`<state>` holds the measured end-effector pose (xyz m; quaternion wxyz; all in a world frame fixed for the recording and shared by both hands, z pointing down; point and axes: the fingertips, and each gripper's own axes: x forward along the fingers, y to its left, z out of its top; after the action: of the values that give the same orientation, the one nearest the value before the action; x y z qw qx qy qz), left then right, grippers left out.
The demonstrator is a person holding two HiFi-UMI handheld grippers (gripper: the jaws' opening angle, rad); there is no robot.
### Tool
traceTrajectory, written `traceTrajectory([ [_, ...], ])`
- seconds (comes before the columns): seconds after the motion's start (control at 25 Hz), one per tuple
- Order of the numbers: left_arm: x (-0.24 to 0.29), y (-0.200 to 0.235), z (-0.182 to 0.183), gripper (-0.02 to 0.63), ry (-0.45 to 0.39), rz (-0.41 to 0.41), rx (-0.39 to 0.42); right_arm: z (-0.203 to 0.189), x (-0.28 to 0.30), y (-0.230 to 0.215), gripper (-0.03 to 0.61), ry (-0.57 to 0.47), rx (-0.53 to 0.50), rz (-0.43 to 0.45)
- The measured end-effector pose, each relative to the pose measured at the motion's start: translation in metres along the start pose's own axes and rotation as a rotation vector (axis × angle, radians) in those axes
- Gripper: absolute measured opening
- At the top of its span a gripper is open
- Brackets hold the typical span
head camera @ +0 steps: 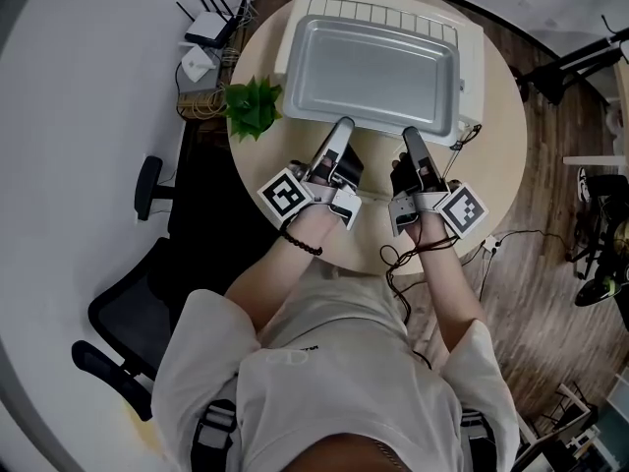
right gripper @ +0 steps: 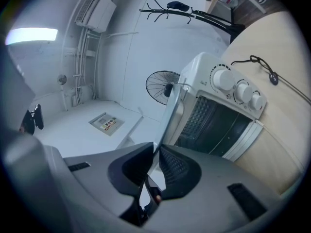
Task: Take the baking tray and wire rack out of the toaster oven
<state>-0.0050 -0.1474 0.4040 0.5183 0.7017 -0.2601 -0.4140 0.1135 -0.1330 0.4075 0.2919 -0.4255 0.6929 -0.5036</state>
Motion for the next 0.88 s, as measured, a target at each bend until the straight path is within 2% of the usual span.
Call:
traceTrajectory([
  [0.28, 0.044, 0.015, 0.018, 0.009, -0.024, 0.011, -0.002, 0.028, 0.038, -0.008, 0.037, -0.028, 0.051, -0.018],
  [0.88, 0.09, 0.029, 0.035, 0.009, -0.065, 0.01, -0.008, 0.058, 0.078, -0.014, 0.038, -0.05, 0.048, -0.032],
])
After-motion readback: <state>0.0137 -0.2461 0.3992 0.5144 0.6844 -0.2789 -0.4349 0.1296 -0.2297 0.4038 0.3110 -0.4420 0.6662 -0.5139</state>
